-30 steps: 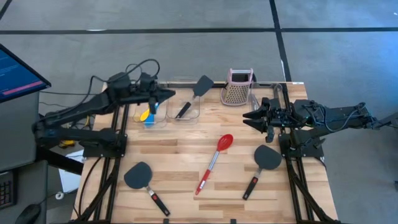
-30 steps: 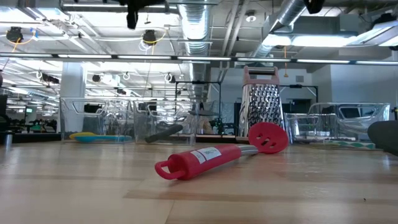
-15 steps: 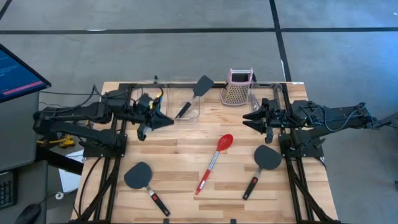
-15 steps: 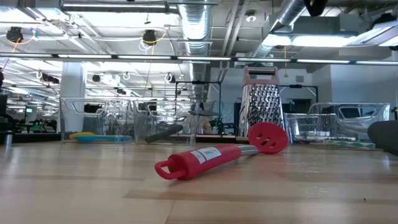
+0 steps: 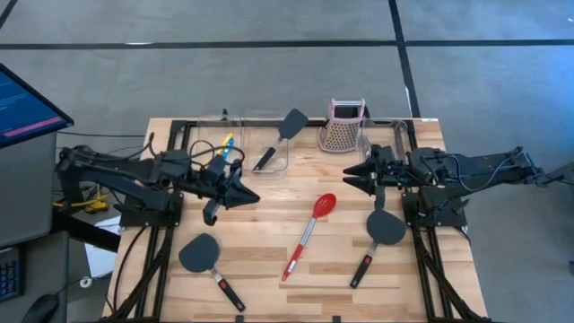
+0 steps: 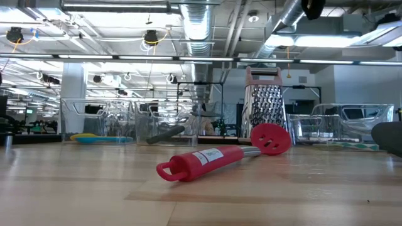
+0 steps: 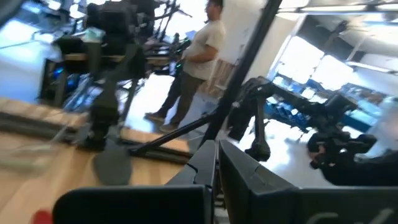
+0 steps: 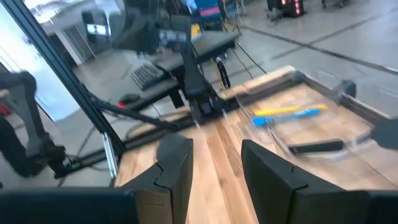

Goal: Pick & Place Kitchen Items
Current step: Put the black spatula into the middle transparent bin

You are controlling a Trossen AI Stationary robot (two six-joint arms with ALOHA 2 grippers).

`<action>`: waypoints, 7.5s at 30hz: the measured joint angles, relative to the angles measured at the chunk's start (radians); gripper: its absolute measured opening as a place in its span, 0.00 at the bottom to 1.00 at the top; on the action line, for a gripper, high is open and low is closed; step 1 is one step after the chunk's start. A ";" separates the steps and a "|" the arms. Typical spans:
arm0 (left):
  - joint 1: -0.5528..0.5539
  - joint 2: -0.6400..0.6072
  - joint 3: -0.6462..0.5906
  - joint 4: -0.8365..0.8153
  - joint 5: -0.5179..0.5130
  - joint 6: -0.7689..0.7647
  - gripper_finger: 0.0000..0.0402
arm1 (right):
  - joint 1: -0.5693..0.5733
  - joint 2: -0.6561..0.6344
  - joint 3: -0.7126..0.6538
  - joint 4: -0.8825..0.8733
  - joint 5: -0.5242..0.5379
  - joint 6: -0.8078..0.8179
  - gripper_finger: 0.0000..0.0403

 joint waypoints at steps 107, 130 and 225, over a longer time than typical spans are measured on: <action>-0.057 0.034 0.000 0.036 -0.001 0.003 0.01 | -0.095 0.399 -0.122 -1.003 -0.360 0.540 0.52; -0.057 0.034 0.000 0.033 -0.001 0.003 0.01 | -0.095 0.543 -0.118 -0.854 -0.487 0.353 0.14; 0.171 1.171 0.367 0.524 0.134 -0.450 0.49 | -0.128 0.317 0.234 -0.635 -0.095 0.153 0.00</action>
